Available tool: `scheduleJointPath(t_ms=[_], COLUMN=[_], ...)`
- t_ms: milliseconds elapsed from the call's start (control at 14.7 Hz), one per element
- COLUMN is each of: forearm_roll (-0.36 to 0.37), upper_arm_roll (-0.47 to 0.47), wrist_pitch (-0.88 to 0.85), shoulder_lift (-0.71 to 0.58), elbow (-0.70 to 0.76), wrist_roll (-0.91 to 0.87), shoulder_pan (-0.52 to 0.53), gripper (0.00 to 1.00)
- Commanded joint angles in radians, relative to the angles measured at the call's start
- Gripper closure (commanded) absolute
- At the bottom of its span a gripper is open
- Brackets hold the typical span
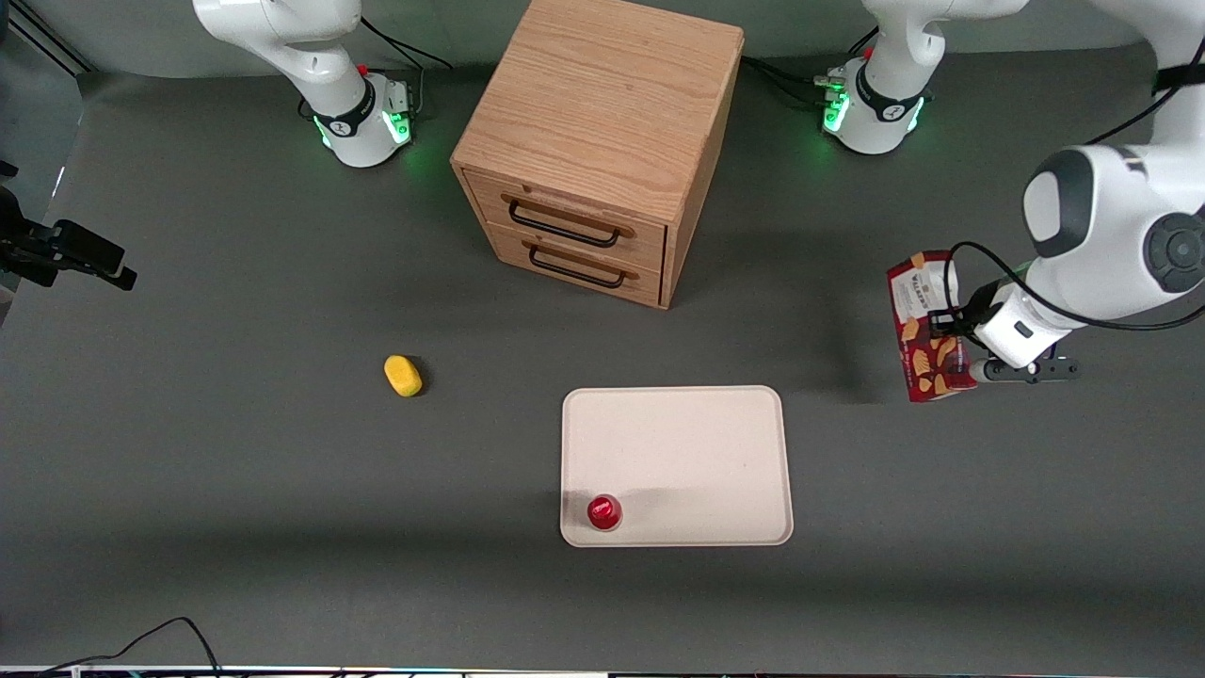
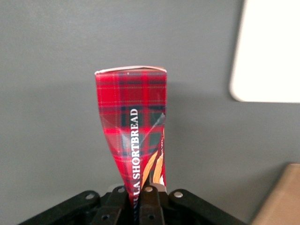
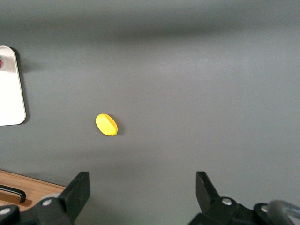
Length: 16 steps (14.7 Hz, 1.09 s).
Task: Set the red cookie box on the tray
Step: 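Carry the held box over the white tray and lower it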
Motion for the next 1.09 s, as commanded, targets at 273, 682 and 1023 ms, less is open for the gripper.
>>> scheduleJointPath(t_ms=[273,682,1023], forearm_roll=[0.166,0.3,0.337], upper_arm_roll=[-0.235,-0.254,-0.254], wrist_pitch=[-0.074,0.23,0.358], shoulder_lift=[0.331,0.604,0.69], elbow=[0.479,0.575,0.571], wrist_roll=[-0.649,-0.668,-0.672], shoulder_pan=[-0.104,-0.138,-0.138], gripper=[1.0,1.0,1.0])
